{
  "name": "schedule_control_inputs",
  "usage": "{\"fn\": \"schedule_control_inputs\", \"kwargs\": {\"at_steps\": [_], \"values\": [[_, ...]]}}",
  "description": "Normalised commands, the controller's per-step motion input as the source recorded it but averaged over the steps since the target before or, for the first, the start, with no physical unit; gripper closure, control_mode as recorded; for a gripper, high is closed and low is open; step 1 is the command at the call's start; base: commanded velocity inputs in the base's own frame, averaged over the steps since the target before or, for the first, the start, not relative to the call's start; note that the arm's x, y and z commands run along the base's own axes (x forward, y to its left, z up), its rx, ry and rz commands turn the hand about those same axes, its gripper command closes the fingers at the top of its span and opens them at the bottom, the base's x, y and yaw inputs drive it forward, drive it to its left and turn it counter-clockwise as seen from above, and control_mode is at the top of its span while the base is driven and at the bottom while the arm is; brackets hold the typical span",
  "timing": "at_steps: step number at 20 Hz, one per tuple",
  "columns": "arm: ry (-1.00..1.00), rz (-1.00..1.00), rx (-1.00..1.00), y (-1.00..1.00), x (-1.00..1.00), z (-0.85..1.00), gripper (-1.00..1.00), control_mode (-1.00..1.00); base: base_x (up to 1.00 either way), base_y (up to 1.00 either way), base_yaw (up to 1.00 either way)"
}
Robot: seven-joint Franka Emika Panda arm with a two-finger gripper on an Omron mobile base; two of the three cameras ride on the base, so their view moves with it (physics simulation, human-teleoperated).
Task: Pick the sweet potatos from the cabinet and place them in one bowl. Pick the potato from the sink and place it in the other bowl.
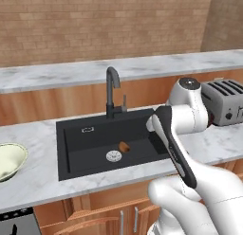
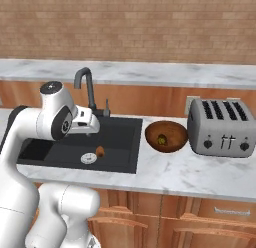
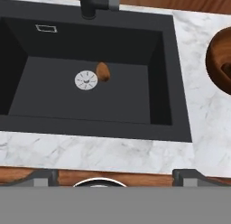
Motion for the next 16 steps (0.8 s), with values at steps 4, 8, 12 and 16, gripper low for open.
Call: {"fn": "schedule_control_inputs", "kwargs": {"at_steps": [4, 8, 12, 16], "values": [[0.0, 0.0, 0.0, 0.0, 0.0, 0.0, -1.0, 1.0, 0.2, 0.0, -0.1], [0.0, 0.0, 0.0, 0.0, 0.0, 0.0, -1.0, -1.0, 0.05, 0.0, -0.04], [0.0, 0.0, 0.0, 0.0, 0.0, 0.0, -1.0, -1.0, 0.0, 0.0, 0.0], [0.01, 0.15, 0.09, 0.02, 0.06, -0.26, -1.0, -1.0, 0.0, 0.0, 0.0]]}}
